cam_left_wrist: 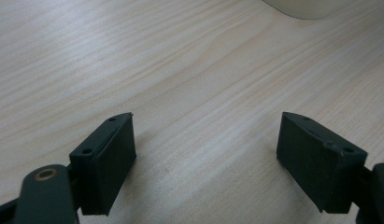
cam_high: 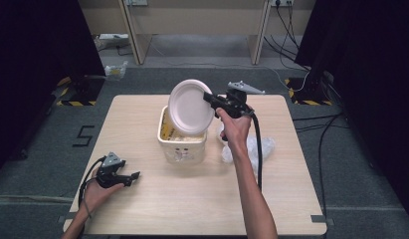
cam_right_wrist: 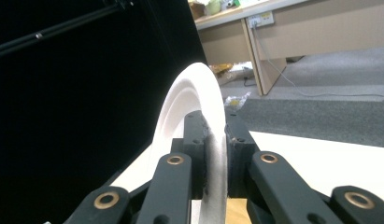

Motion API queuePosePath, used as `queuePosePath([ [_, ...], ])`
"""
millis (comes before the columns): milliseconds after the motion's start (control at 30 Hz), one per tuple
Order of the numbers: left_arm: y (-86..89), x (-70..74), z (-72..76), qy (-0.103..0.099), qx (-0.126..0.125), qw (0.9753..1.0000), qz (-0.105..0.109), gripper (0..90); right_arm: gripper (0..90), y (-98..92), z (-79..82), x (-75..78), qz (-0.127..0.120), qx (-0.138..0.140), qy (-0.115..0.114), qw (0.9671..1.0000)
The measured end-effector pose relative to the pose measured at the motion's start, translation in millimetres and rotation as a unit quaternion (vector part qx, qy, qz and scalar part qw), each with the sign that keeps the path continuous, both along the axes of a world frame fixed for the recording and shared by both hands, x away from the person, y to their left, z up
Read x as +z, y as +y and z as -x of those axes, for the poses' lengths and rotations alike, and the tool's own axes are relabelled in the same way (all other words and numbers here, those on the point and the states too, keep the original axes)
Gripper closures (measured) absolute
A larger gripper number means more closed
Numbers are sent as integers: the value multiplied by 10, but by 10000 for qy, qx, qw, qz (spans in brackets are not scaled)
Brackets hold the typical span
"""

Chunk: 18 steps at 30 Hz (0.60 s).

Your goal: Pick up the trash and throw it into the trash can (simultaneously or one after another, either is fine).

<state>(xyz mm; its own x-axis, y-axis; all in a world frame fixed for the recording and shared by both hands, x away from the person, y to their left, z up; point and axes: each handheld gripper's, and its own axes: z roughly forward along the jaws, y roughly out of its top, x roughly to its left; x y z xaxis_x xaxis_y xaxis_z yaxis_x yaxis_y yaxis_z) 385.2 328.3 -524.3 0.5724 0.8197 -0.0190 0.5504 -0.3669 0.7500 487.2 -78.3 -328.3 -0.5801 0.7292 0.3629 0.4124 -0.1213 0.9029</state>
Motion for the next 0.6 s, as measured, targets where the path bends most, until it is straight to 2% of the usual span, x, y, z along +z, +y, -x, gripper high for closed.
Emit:
queuePosePath([
  [433,1,2,1,19,-7,10000,2,186,822,154,-109,-217,311,-3,236,9992],
  [600,1,2,1,19,-7,10000,1,186,821,224,-116,-277,425,76,317,9986],
])
